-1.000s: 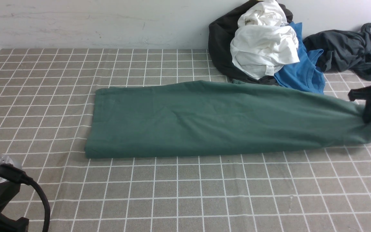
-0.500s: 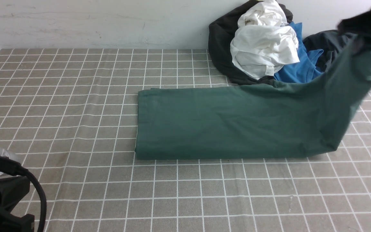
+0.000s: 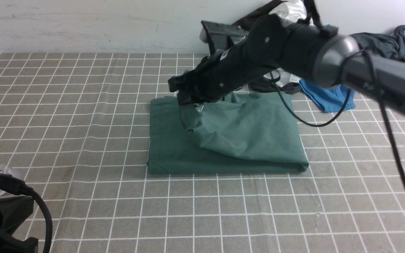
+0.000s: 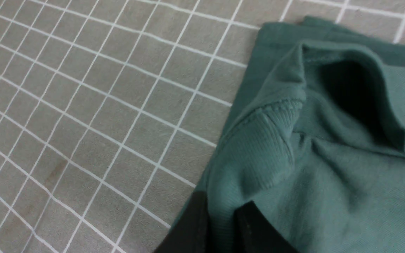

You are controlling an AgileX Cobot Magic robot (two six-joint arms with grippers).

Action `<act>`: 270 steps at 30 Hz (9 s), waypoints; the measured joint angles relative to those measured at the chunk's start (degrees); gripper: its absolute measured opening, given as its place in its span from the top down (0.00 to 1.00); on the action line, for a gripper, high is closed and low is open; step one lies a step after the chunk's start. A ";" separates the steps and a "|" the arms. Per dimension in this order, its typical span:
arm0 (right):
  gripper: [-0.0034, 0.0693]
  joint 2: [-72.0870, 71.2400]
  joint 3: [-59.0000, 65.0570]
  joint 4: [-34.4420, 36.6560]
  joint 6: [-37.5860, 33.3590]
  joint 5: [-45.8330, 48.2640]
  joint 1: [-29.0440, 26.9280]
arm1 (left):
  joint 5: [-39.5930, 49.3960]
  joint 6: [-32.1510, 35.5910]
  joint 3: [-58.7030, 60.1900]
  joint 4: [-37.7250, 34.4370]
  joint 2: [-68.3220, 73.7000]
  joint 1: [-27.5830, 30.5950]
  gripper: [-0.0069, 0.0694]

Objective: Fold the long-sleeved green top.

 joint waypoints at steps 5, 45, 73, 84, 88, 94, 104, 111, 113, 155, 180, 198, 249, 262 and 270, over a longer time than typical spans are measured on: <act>0.89 2.91 0.02 2.43 -0.13 -3.52 1.58 | 0.67 -0.05 0.00 0.00 0.00 0.00 0.92; 0.97 -15.04 0.02 -22.09 -12.51 28.71 -1.48 | 2.78 17.56 0.00 -4.41 -3.96 0.00 0.92; 0.97 -79.94 76.82 9.33 -35.77 -39.65 -9.36 | 4.13 17.51 0.00 -4.52 -3.96 0.00 0.92; 0.97 -87.08 84.88 16.89 -38.60 -62.06 -9.36 | 4.13 17.51 0.00 -4.52 -3.96 0.00 0.92; 0.97 -87.08 85.27 20.84 -38.60 -60.79 -9.36 | 4.13 17.51 0.00 -4.52 -3.96 0.00 0.92; 0.97 -87.08 90.67 22.15 -38.66 -52.92 -9.36 | 4.13 17.51 0.00 -4.52 -3.96 0.00 0.92; 0.97 -99.38 107.91 21.73 -38.71 -35.33 -9.36 | 4.13 17.51 0.00 -4.52 -3.96 0.00 0.92; 0.97 -124.99 110.92 16.98 -38.72 -27.93 -11.12 | 4.19 17.51 0.00 -4.67 -3.96 0.00 0.92; 0.97 -126.19 110.92 13.56 -38.84 -27.07 -13.04 | 4.19 17.51 0.00 -4.67 -4.03 0.00 0.92; 0.97 -126.40 110.60 -21.76 13.04 -19.47 -28.43 | 4.30 17.51 0.00 -4.72 -3.97 0.00 0.92; 0.97 -126.40 110.58 -22.51 13.61 -19.58 -28.12 | 4.30 17.51 2.92 -6.16 -13.81 -4.94 0.92; 0.97 -126.40 110.58 -22.79 14.27 -19.66 -28.12 | -7.14 17.41 16.97 1.03 -33.28 -5.34 0.92; 0.97 -126.40 110.58 -22.92 14.49 -19.66 -28.12 | -11.55 -11.27 27.69 15.37 -34.44 1.40 0.92; 0.97 -126.40 110.58 -22.92 14.49 -19.66 -28.12 | -11.55 -11.27 27.69 15.37 -34.44 1.40 0.92; 0.97 -126.40 110.58 -22.92 14.49 -19.66 -28.12 | -11.55 -11.27 27.69 15.37 -34.44 1.40 0.92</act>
